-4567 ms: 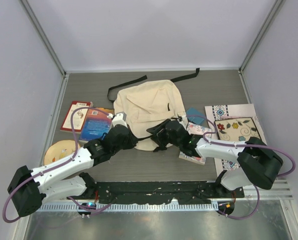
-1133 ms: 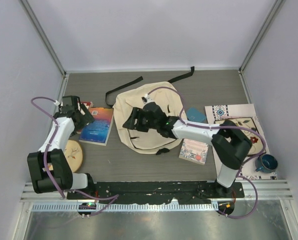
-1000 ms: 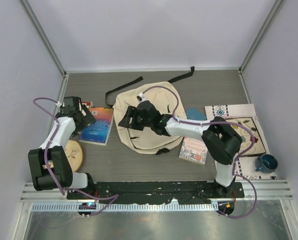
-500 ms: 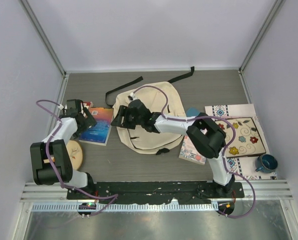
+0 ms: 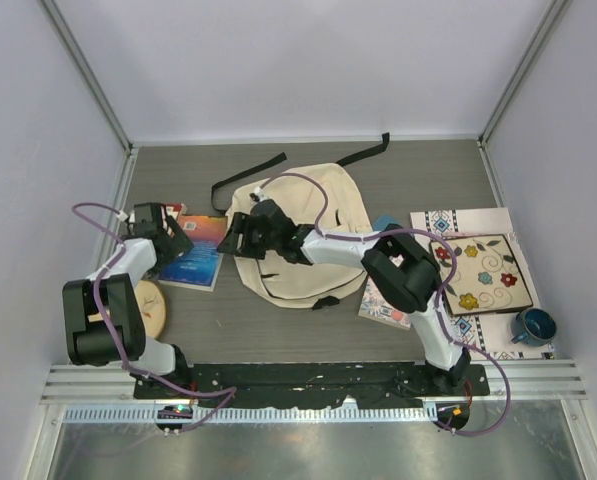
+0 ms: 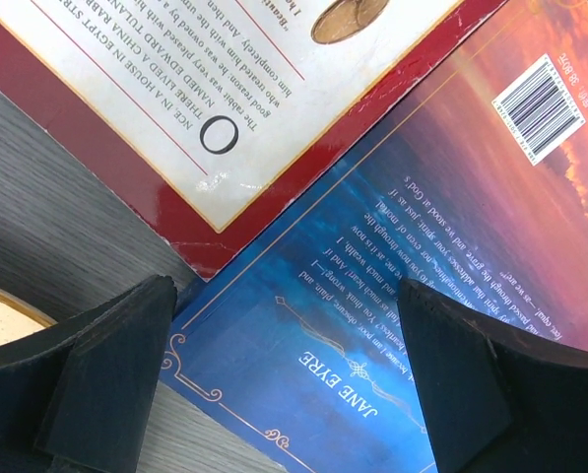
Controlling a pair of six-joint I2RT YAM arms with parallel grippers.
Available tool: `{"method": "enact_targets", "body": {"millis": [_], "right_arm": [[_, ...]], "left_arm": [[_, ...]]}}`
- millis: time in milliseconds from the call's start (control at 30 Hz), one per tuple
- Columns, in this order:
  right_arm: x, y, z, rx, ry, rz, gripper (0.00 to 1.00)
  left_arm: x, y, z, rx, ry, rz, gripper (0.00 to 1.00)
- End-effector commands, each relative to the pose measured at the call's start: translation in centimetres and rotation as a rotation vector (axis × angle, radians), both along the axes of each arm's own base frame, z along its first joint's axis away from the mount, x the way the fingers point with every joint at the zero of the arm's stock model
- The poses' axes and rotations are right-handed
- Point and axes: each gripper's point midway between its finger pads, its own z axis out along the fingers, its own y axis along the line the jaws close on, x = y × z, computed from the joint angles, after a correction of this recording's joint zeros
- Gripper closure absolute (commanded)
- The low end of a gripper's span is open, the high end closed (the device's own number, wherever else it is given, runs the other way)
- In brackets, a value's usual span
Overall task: Pack the student bag
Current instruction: Pick up the book from the center of the board.
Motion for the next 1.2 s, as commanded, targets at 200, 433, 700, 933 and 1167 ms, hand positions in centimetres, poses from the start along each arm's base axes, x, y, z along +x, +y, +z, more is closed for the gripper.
{"method": "enact_targets", "body": {"millis": [200,433,700,933,1167], "right_arm": [[0.7,3.6,-0.8,0.044,0.031,0.006,0.34],[-0.6,4.2,-2.4,0.029,0.053,0.025,0.35],[-1.2,4.3,-0.6,0.095,0.032,0.038,0.53],[-1.6,4.4,1.8,0.154,-0.006,0.056,0.63],[-2.3,4.2,2.3,0.156,-0.028,0.088,0.72]], "left_arm": [[-2.2,-3.1,-0.4,-0.140,-0.034,-0.051,0.10],[-3.4,-4.6,-0.1,-0.213,-0.055,-0.071,0.16],[-4.5,-5.7,0.6,-0.257,-0.086,-0.089,0.23],[-4.7,-5.8,1.1,-0.259,-0.108,-0.095,0.26],[-4.7,-6.1,0.6,-0.270,-0.103,-0.104,0.27]]}}
